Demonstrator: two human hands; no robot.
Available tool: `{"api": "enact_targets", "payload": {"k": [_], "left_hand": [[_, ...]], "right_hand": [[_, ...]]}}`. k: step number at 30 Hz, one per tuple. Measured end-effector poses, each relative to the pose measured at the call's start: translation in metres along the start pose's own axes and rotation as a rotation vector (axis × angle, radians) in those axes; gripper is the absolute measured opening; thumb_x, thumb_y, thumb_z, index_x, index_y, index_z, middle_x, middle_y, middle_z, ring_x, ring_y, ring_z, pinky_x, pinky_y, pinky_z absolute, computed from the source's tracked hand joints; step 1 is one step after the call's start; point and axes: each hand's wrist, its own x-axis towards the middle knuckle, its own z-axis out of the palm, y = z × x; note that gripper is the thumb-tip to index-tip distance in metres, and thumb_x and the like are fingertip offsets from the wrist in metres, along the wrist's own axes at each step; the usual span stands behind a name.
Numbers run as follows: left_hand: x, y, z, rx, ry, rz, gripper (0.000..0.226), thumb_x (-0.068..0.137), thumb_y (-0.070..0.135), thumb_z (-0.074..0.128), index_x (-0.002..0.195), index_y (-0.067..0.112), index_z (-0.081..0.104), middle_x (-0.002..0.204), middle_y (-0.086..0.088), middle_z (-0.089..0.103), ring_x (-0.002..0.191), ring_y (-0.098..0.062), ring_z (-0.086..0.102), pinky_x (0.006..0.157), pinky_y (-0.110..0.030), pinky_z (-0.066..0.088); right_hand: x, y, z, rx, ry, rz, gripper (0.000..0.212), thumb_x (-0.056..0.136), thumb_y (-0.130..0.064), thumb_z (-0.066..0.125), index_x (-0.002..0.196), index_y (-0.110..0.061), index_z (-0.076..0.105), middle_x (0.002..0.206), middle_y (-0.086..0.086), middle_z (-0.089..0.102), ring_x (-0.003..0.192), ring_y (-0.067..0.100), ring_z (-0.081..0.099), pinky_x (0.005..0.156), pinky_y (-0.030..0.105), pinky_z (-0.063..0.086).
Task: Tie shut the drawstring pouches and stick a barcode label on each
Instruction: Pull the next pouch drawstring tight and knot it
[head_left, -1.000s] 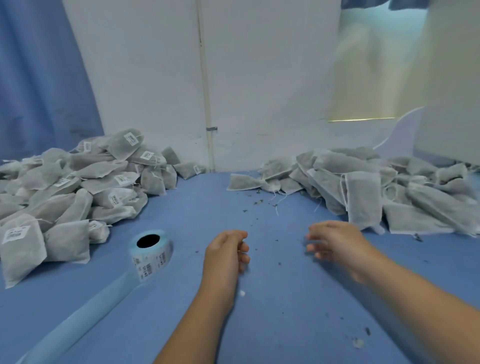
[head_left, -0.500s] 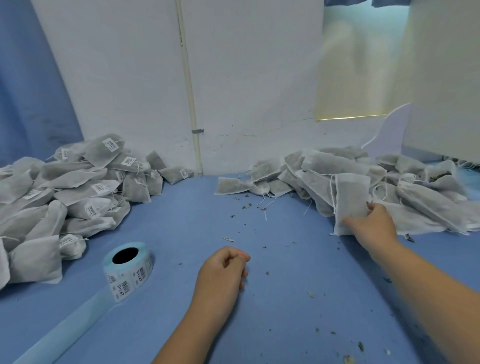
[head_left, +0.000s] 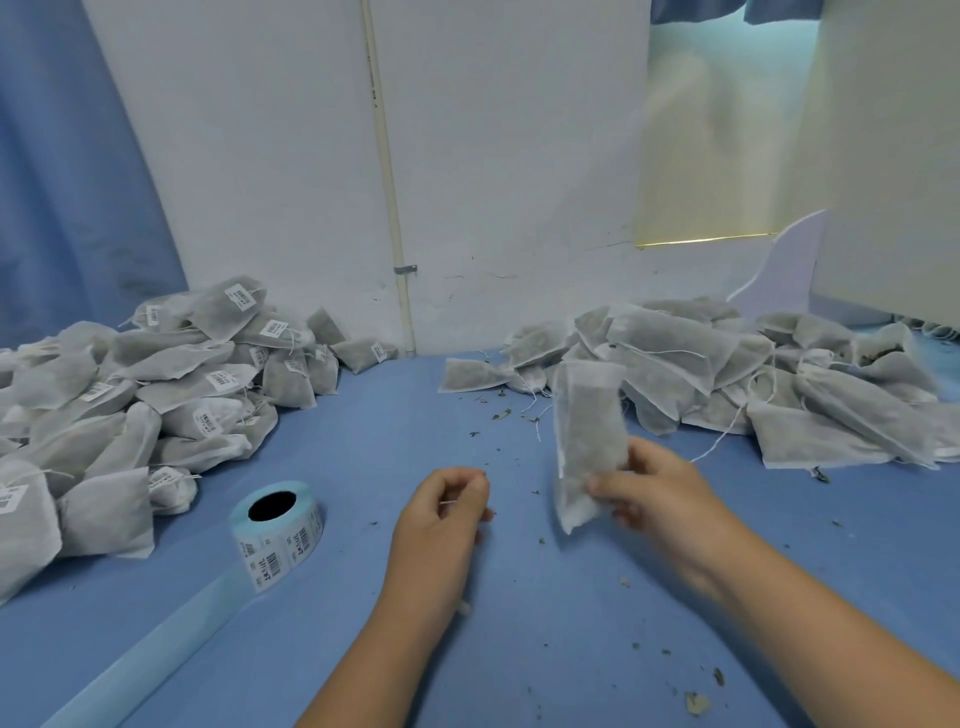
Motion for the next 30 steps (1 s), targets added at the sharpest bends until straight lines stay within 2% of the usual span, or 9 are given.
{"api": "enact_targets", "payload": {"k": [5, 8, 11, 14, 16, 20, 24, 26, 30], "left_hand": [[-0.006, 0.003, -0.002, -0.033, -0.201, 0.013, 0.032, 0.100, 0.040, 0.043, 0.104, 0.021, 0.069, 0.107, 0.001, 0.073, 0.101, -0.016, 0.069, 0.092, -0.040, 0.052], [-0.013, 0.007, 0.002, -0.044, -0.354, 0.027, 0.052, 0.092, 0.057, 0.045, 0.101, 0.011, 0.067, 0.099, -0.013, 0.073, 0.094, -0.024, 0.069, 0.077, -0.034, 0.050], [-0.016, 0.010, 0.007, -0.046, -0.359, 0.092, 0.040, 0.082, 0.053, 0.056, 0.089, 0.014, 0.065, 0.082, -0.004, 0.068, 0.079, -0.017, 0.063, 0.072, -0.030, 0.047], [-0.017, 0.008, 0.010, -0.041, -0.287, 0.124, 0.025, 0.078, 0.043, 0.063, 0.091, 0.021, 0.066, 0.083, 0.005, 0.070, 0.079, -0.011, 0.065, 0.071, -0.024, 0.048], [-0.016, 0.007, 0.009, -0.023, -0.182, 0.160, 0.021, 0.075, 0.041, 0.066, 0.091, 0.027, 0.065, 0.086, 0.011, 0.071, 0.079, -0.004, 0.066, 0.069, -0.018, 0.047], [-0.014, 0.007, 0.005, 0.064, -0.043, 0.221, 0.021, 0.071, 0.043, 0.070, 0.088, 0.041, 0.058, 0.091, 0.023, 0.066, 0.078, 0.005, 0.062, 0.063, -0.008, 0.044], [-0.015, 0.008, 0.005, 0.095, -0.038, 0.233, 0.029, 0.068, 0.042, 0.072, 0.090, 0.046, 0.053, 0.096, 0.026, 0.063, 0.085, 0.005, 0.061, 0.067, -0.008, 0.044], [-0.017, 0.008, 0.006, 0.092, -0.060, 0.229, 0.033, 0.068, 0.038, 0.073, 0.094, 0.046, 0.054, 0.097, 0.022, 0.064, 0.089, 0.005, 0.061, 0.070, -0.009, 0.045], [-0.020, 0.008, 0.007, 0.119, -0.145, 0.232, 0.046, 0.068, 0.038, 0.071, 0.111, 0.044, 0.054, 0.103, 0.012, 0.062, 0.093, 0.000, 0.061, 0.075, -0.012, 0.047]], "right_hand": [[-0.021, 0.003, 0.030, 0.174, -0.342, 0.134, 0.031, 0.060, -0.006, 0.066, 0.089, -0.011, 0.073, 0.076, 0.005, 0.061, 0.058, 0.012, 0.047, 0.056, 0.026, 0.034], [-0.028, 0.008, 0.040, 0.161, -0.388, 0.154, 0.024, 0.061, -0.004, 0.064, 0.083, -0.010, 0.073, 0.068, 0.006, 0.057, 0.052, 0.012, 0.043, 0.048, 0.023, 0.034], [-0.032, 0.008, 0.042, 0.064, -0.321, 0.123, 0.016, 0.062, -0.007, 0.065, 0.074, -0.013, 0.072, 0.067, 0.009, 0.059, 0.055, 0.014, 0.050, 0.050, 0.025, 0.040], [-0.033, 0.006, 0.038, -0.056, -0.228, 0.072, 0.015, 0.067, -0.013, 0.065, 0.080, -0.014, 0.072, 0.070, 0.006, 0.066, 0.061, 0.018, 0.057, 0.056, 0.028, 0.047], [-0.033, 0.002, 0.035, -0.022, -0.141, 0.068, 0.009, 0.079, -0.014, 0.067, 0.085, -0.013, 0.073, 0.079, 0.003, 0.073, 0.060, 0.018, 0.061, 0.055, 0.029, 0.048], [-0.035, -0.011, 0.028, 0.095, 0.014, 0.048, 0.020, 0.089, -0.029, 0.059, 0.086, -0.015, 0.073, 0.087, 0.002, 0.074, 0.060, 0.017, 0.064, 0.057, 0.030, 0.048], [-0.044, -0.021, 0.027, -0.060, 0.126, -0.222, 0.009, 0.082, -0.034, 0.067, 0.091, -0.032, 0.069, 0.094, -0.010, 0.069, 0.065, 0.012, 0.066, 0.059, 0.023, 0.050], [-0.047, -0.021, 0.027, -0.201, 0.111, -0.379, 0.020, 0.080, -0.028, 0.072, 0.097, -0.039, 0.066, 0.099, -0.014, 0.063, 0.068, 0.010, 0.063, 0.061, 0.016, 0.048], [-0.047, -0.019, 0.030, -0.414, 0.101, -0.546, 0.023, 0.077, -0.016, 0.075, 0.093, -0.032, 0.068, 0.096, -0.011, 0.056, 0.073, 0.008, 0.057, 0.063, 0.011, 0.043]]}}
